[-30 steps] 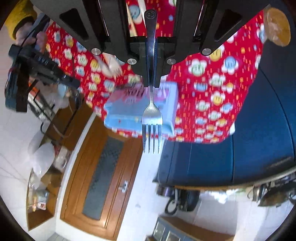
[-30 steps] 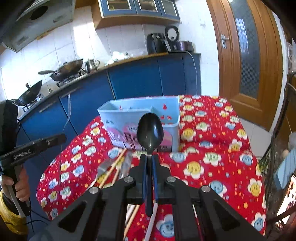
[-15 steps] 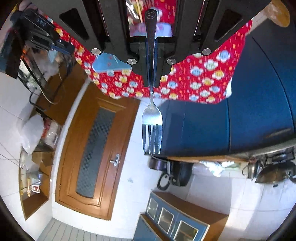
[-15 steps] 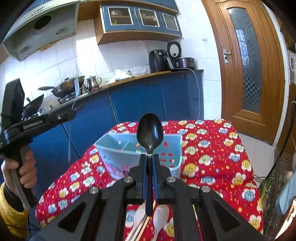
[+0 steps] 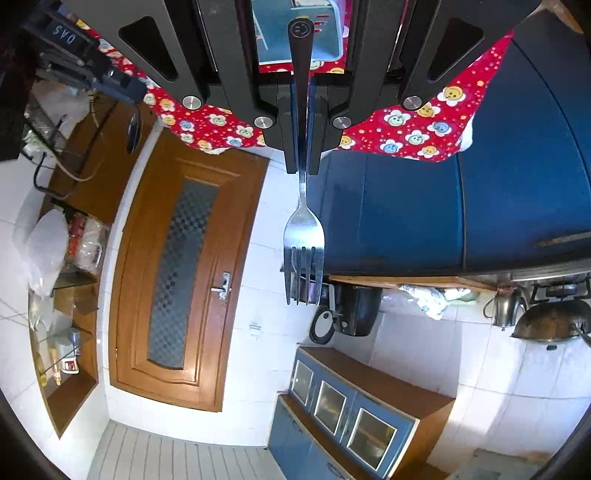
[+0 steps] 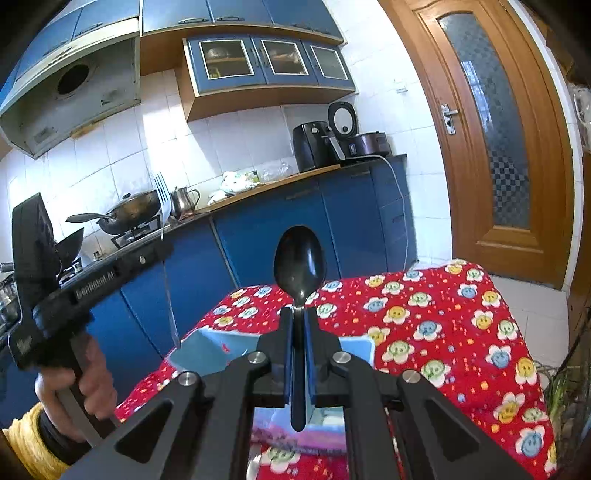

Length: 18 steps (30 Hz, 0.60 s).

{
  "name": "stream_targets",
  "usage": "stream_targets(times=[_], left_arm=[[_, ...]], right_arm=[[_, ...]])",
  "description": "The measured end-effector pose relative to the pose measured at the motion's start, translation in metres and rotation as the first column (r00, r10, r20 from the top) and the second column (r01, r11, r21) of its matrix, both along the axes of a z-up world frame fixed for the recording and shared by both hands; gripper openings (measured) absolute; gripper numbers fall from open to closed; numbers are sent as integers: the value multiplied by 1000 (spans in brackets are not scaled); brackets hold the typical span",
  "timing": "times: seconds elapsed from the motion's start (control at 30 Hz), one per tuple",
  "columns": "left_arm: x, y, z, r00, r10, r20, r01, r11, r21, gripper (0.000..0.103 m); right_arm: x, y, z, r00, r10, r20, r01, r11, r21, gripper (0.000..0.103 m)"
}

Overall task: Organize utensils
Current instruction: 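Carry the black spoon to the blue box with right tool while left carries fork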

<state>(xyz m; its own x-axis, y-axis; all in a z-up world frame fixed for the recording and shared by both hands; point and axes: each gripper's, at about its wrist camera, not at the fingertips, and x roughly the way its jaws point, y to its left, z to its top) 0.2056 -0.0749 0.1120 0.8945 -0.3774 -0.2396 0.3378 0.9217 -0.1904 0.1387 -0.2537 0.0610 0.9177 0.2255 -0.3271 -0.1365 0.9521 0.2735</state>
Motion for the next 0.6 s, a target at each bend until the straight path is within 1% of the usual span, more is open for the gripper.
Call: stream_targets(times=[0.1, 0.23, 0.33, 0.43, 0.6], left_arm=[[5, -3, -19, 1000, 23, -13, -23, 1000, 2, 4], [5, -4, -38, 999, 48, -18, -48, 999, 7, 4], [2, -7, -50, 998, 56, -22, -56, 998, 30, 4], [-1, -12, -57, 998, 51, -26, -49, 997, 53, 4], [-7, -16, -64, 998, 38, -44, -35, 997, 75, 4]], right_arm=[[11, 2, -7, 1000, -17, 19, 17, 1000, -19, 8], [17, 1, -18, 1000, -22, 8, 22, 999, -35, 8], [17, 1, -27, 1000, -11, -5, 11, 998, -56, 8], [19, 1, -36, 1000, 0, -29, -2, 998, -68, 8], [23, -1, -46, 998, 16, -61, -18, 999, -43, 8]])
